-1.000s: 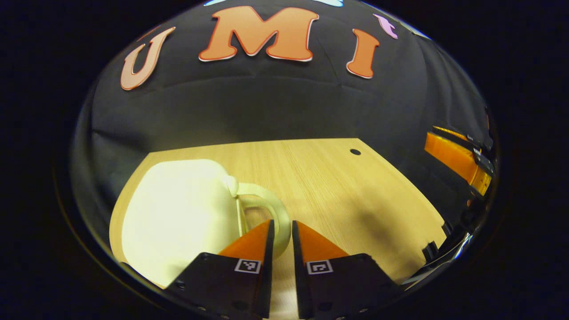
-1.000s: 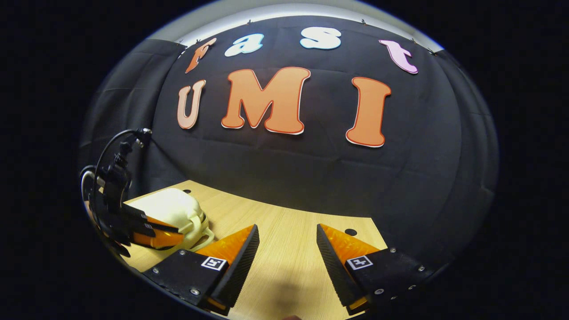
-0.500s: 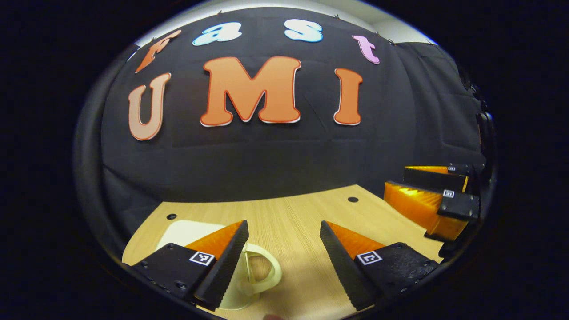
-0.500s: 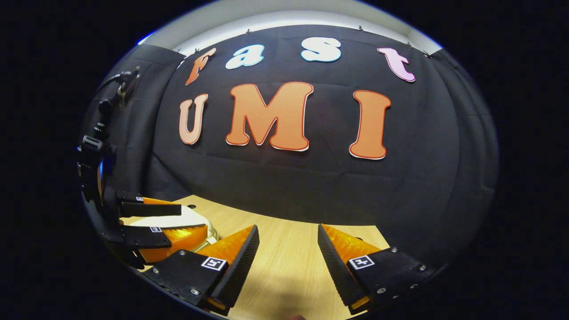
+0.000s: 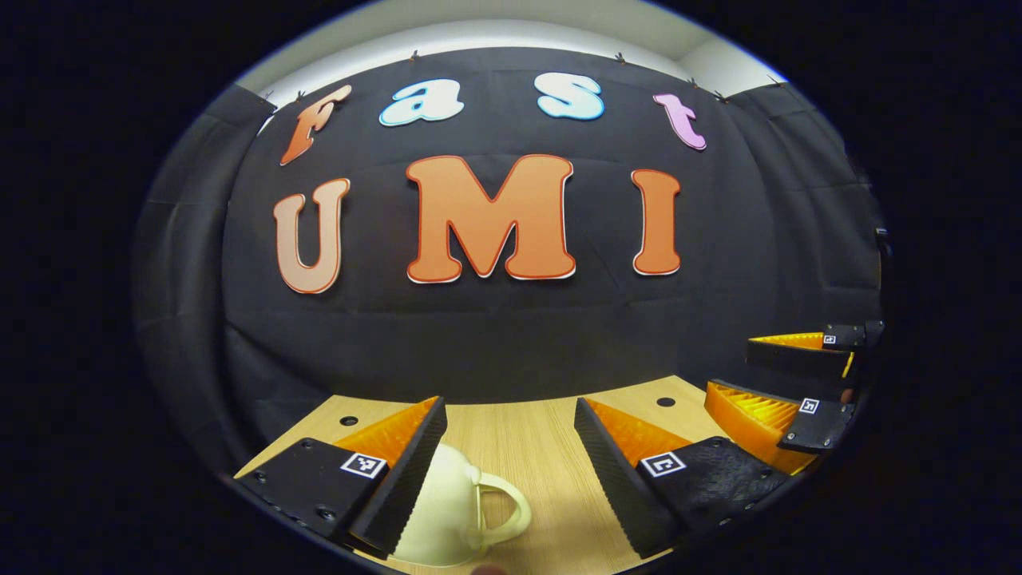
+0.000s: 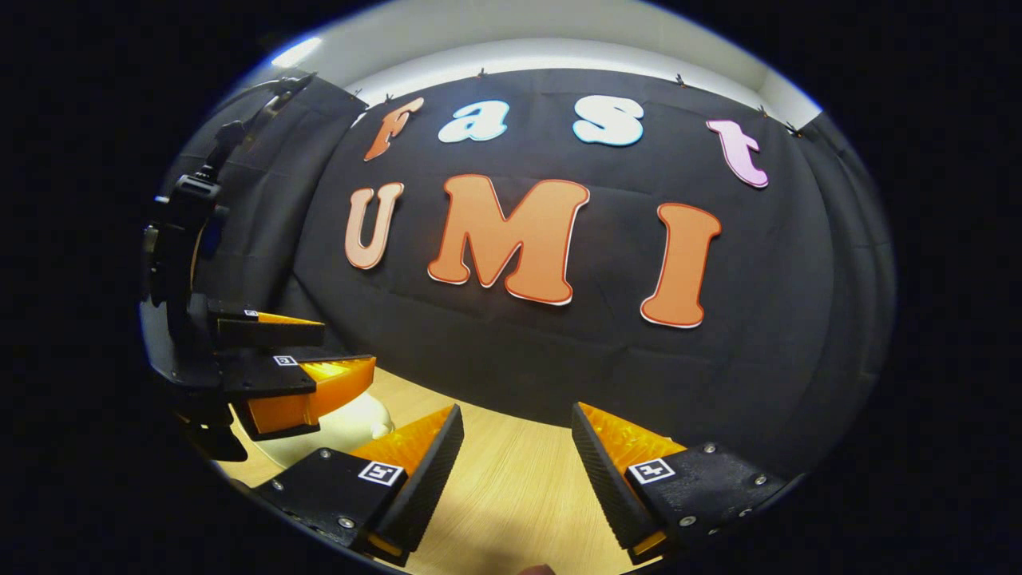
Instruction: First open the suitcase, pack the skin care products into it, and then close the suitcase.
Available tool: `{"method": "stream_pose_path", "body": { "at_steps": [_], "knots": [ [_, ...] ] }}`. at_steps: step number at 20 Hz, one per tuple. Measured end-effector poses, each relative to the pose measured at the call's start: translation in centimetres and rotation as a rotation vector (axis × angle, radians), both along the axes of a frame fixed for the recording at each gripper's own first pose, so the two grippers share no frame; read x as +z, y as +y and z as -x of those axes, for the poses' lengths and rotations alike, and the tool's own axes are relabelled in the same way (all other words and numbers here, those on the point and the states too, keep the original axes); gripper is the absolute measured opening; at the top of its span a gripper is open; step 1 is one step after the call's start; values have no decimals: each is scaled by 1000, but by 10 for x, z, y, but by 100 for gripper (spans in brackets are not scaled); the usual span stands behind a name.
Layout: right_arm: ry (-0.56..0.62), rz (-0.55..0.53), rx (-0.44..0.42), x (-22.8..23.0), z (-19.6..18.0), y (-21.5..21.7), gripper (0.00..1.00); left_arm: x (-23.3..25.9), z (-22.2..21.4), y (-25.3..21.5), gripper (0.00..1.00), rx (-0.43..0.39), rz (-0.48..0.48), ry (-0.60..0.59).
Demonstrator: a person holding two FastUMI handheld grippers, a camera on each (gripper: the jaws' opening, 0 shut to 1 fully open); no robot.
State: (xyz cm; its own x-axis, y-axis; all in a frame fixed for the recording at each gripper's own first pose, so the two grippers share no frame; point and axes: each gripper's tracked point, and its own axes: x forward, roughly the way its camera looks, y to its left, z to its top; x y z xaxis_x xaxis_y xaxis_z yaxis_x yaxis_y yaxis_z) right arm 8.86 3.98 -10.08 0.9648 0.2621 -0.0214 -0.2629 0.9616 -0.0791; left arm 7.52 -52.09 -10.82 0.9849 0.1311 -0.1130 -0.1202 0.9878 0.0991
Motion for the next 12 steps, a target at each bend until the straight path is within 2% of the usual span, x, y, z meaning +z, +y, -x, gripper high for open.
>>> {"method": "stream_pose_path", "body": {
  "at_steps": [6,9,12],
  "knots": [
    [-7,2,41,1,2,0,90,7,14,0,99,83,-33,-26],
    [-14,43,22,5,4,2,90,15,25,2,99,65,-49,-42],
    [-48,37,-19,18,7,9,92,14,24,7,100,9,-17,-43]
  ]
}}
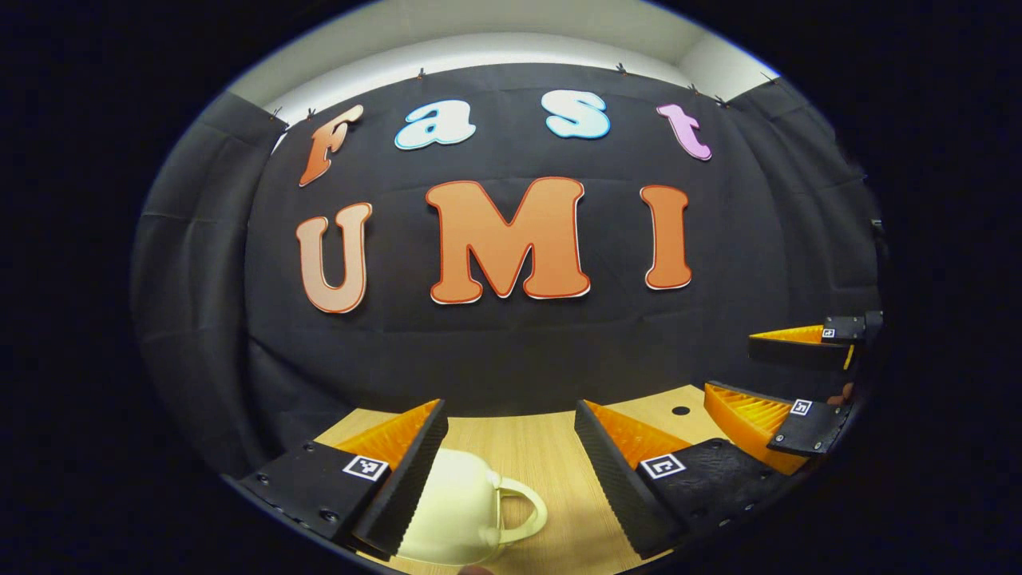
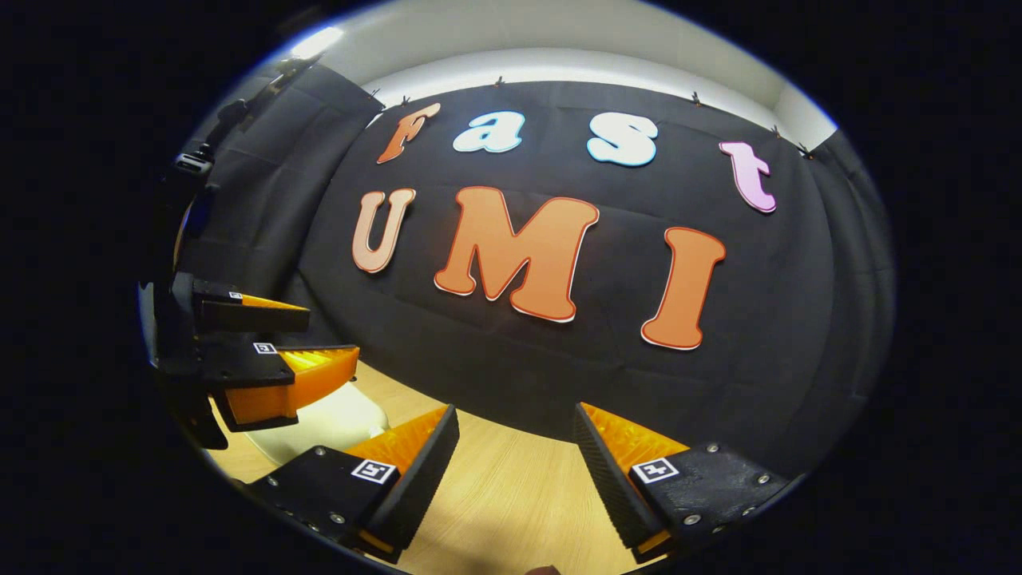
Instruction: First open the suitcase, pack the skin care products into it, and then close the suitcase.
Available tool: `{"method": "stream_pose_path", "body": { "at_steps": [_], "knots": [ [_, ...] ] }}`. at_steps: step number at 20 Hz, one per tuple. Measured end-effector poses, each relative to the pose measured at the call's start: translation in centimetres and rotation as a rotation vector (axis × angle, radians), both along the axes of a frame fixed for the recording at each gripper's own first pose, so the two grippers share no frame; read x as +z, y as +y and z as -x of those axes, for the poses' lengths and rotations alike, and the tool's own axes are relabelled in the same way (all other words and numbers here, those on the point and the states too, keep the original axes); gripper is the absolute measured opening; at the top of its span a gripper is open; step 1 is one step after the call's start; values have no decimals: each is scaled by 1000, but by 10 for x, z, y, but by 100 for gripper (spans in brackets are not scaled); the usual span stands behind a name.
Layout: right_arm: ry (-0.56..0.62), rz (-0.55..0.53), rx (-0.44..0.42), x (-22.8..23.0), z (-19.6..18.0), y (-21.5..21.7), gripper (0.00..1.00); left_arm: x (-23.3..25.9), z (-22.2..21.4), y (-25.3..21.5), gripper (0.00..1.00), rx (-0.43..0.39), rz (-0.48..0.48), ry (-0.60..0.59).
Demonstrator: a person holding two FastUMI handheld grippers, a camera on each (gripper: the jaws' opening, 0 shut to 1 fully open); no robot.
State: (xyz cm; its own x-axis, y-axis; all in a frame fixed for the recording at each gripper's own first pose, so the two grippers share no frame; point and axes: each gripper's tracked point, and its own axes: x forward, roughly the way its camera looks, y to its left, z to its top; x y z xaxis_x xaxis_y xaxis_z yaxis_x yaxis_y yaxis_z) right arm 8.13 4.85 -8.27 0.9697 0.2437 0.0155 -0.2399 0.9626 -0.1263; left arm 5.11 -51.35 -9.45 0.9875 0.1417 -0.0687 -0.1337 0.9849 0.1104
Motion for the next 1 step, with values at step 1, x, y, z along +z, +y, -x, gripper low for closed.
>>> {"method": "stream_pose_path", "body": {
  "at_steps": [1],
  "knots": [
    [-10,-6,-19,5,0,2,94,0,1,3,98,-16,-1,4]
  ]
}}
